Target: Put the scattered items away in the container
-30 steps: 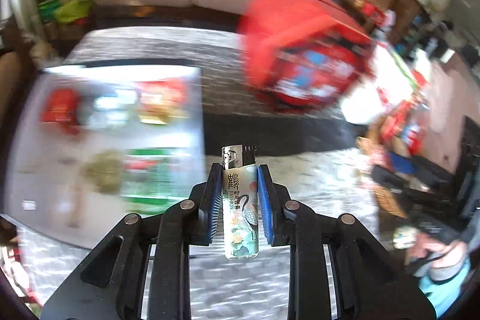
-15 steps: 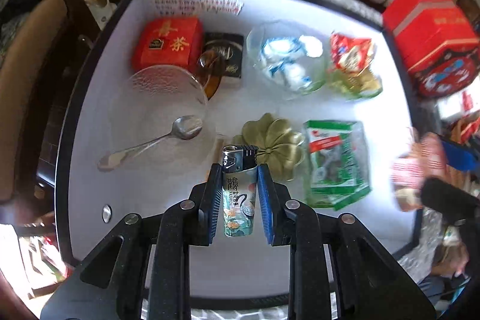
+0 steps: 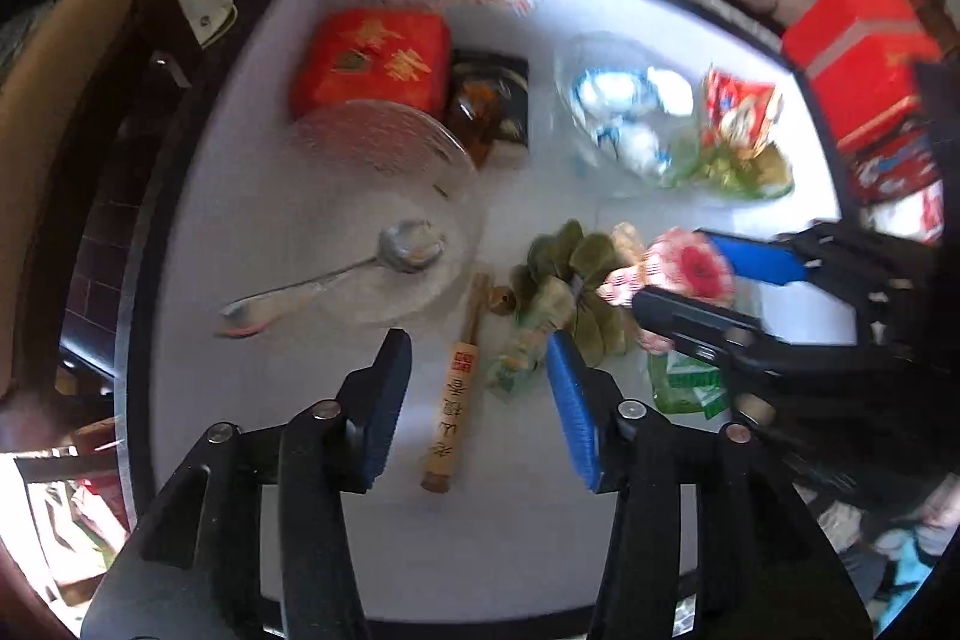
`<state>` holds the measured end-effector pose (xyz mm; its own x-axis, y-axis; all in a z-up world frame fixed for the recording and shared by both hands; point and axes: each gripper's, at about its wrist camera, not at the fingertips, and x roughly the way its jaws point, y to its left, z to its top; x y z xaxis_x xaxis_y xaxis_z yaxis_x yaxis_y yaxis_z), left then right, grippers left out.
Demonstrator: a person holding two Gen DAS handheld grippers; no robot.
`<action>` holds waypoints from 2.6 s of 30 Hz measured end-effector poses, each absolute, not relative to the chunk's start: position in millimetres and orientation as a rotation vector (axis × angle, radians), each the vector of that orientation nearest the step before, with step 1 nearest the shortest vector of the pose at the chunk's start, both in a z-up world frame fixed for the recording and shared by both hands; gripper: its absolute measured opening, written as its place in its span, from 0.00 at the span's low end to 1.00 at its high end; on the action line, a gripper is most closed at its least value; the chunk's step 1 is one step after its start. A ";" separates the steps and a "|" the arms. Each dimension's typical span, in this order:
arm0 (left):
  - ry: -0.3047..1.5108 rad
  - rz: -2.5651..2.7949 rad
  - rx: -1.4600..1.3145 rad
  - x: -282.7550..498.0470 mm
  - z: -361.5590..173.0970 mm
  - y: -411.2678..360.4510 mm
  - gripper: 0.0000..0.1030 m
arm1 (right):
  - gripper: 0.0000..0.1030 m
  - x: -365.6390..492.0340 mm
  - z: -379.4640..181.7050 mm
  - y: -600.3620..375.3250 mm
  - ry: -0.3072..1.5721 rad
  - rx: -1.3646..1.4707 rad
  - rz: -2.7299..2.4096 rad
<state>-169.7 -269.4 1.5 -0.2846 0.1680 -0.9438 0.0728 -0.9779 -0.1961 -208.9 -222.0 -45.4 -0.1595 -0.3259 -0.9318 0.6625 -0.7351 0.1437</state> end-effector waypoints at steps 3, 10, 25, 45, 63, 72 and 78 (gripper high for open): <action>-0.371 2.500 -1.759 -157.1 18.3 -281.9 0.52 | 0.43 -209.9 -58.5 -233.8 0.455 1.475 -1.943; -0.407 2.511 -1.695 -156.2 34.1 -287.9 0.55 | 0.43 -213.7 -63.1 -247.6 0.463 1.485 -1.950; -0.469 2.496 -1.670 -156.2 32.1 -289.9 0.56 | 0.45 -210.5 -83.2 -276.1 0.717 1.435 -1.925; -0.243 2.640 -1.688 -139.0 28.9 -238.6 0.72 | 0.52 -186.5 -11.8 -157.3 0.351 1.413 -2.130; -0.117 2.775 -1.643 -120.6 33.5 -209.5 0.84 | 0.58 -148.7 -3.4 -119.3 0.181 1.383 -2.253; -0.103 2.806 -1.602 -100.0 55.5 -198.8 0.84 | 0.58 -127.6 15.1 -107.1 0.163 1.318 -2.251; -0.094 2.832 -1.491 -63.3 80.1 -162.5 0.84 | 0.63 -96.9 36.4 -64.0 0.133 1.243 -2.305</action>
<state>-63.3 -162.5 80.1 -0.5648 -0.0262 -0.8248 0.0810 -0.9964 -0.0238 -96.9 -64.0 36.4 -0.4484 -0.3918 -0.8034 0.4815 -0.8631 0.1522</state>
